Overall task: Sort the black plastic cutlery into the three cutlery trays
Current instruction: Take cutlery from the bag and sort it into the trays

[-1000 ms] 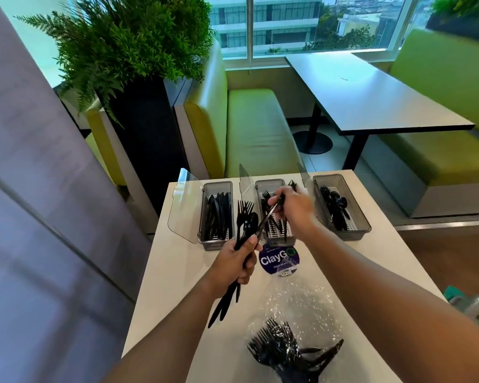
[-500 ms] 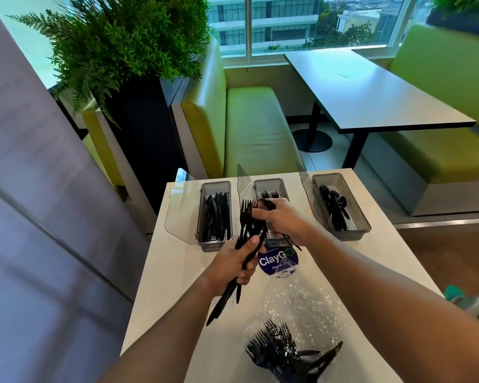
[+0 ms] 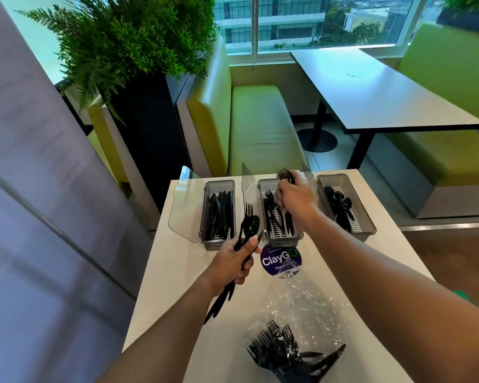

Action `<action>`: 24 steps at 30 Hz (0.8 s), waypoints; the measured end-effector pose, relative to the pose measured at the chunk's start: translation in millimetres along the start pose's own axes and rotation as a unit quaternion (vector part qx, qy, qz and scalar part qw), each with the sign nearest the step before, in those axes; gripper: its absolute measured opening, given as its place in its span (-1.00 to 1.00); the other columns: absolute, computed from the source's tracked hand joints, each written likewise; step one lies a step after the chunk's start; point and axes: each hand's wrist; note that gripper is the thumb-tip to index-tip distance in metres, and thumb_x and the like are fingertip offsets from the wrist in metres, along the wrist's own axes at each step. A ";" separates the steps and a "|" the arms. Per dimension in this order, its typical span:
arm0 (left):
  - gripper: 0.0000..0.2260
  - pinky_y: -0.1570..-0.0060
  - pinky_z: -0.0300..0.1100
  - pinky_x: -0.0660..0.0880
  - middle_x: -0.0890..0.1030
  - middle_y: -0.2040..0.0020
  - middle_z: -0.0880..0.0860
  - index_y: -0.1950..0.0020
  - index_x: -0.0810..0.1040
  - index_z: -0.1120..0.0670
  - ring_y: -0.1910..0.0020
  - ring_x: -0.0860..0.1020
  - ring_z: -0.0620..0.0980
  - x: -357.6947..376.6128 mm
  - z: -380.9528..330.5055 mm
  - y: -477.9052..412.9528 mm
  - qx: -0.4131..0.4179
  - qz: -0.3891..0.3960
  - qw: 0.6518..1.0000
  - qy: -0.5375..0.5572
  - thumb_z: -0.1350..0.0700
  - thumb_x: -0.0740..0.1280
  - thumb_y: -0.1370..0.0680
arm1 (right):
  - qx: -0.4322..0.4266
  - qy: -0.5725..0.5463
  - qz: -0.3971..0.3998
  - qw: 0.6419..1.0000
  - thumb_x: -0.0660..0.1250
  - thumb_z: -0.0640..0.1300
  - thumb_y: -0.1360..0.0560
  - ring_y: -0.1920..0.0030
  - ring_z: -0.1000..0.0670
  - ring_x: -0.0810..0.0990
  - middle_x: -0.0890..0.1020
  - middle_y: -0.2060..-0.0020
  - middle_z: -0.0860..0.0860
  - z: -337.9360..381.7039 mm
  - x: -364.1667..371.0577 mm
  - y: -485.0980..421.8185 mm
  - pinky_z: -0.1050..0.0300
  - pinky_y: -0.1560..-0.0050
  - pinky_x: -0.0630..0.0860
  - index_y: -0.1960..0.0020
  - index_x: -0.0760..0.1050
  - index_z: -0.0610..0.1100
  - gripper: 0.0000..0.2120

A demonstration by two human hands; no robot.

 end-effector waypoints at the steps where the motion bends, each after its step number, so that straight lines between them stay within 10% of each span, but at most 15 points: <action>1: -0.70 0.53 -0.27 0.17 0.38 0.44 0.00 -0.01 0.54 0.16 0.55 0.26 -0.08 0.9 -0.8 -0.7 0.000 -0.004 1.000 -0.006 -0.09 0.28 -0.64 | 0.010 0.005 0.033 0.999 0.13 -0.30 -0.65 0.50 0.04 0.42 0.48 0.38 -0.03 -3.9 4.9 3.4 0.17 0.55 0.36 -0.13 0.47 -0.14 -0.83; 9: -0.73 0.51 -0.26 0.19 0.38 0.44 0.00 0.00 0.52 0.15 0.55 0.28 -0.08 1.6 -3.3 -4.2 0.007 -0.031 0.999 -0.025 -0.06 0.28 -0.65 | -0.049 0.213 0.152 0.964 0.47 0.14 -0.49 0.43 0.10 0.51 0.58 0.37 0.02 -32.2 27.4 16.9 0.20 0.38 0.45 0.11 0.55 -0.12 -0.68; 12: -0.74 0.52 -0.27 0.19 0.39 0.45 -0.01 -0.01 0.51 0.15 0.56 0.28 -0.09 0.7 -2.6 -4.7 0.013 -0.033 0.999 -0.033 -0.06 0.29 -0.65 | -0.033 0.243 0.136 0.960 0.44 -0.02 -0.52 0.36 0.06 0.56 0.65 0.29 -0.02 -37.1 33.4 14.2 0.11 0.26 0.50 0.06 0.59 -0.17 -0.80; 18: -0.74 0.49 -0.26 0.17 0.39 0.44 0.00 -0.02 0.51 0.15 0.53 0.27 -0.07 -0.4 0.8 -4.9 0.004 -0.020 0.999 -0.039 -0.05 0.29 -0.65 | 0.015 0.082 0.067 0.994 0.26 -0.16 -0.64 0.47 0.04 0.42 0.56 0.28 -0.08 -11.2 29.1 -8.4 0.15 0.49 0.34 0.05 0.51 -0.16 -0.88; 24: -0.74 0.49 -0.25 0.16 0.37 0.45 -0.01 0.01 0.52 0.14 0.55 0.26 -0.08 -11.6 9.4 -8.4 -0.008 -0.038 0.999 -0.014 -0.05 0.28 -0.66 | 0.032 -0.095 -0.004 0.995 0.27 -0.24 -0.64 0.47 -0.06 0.60 0.55 0.36 -0.11 20.4 -0.5 -65.7 0.05 0.42 0.60 -0.02 0.42 -0.18 -0.96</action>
Point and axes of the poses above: each hand's wrist, its own y-axis away from the middle knuckle, its own x-axis out of the palm, z = x × y
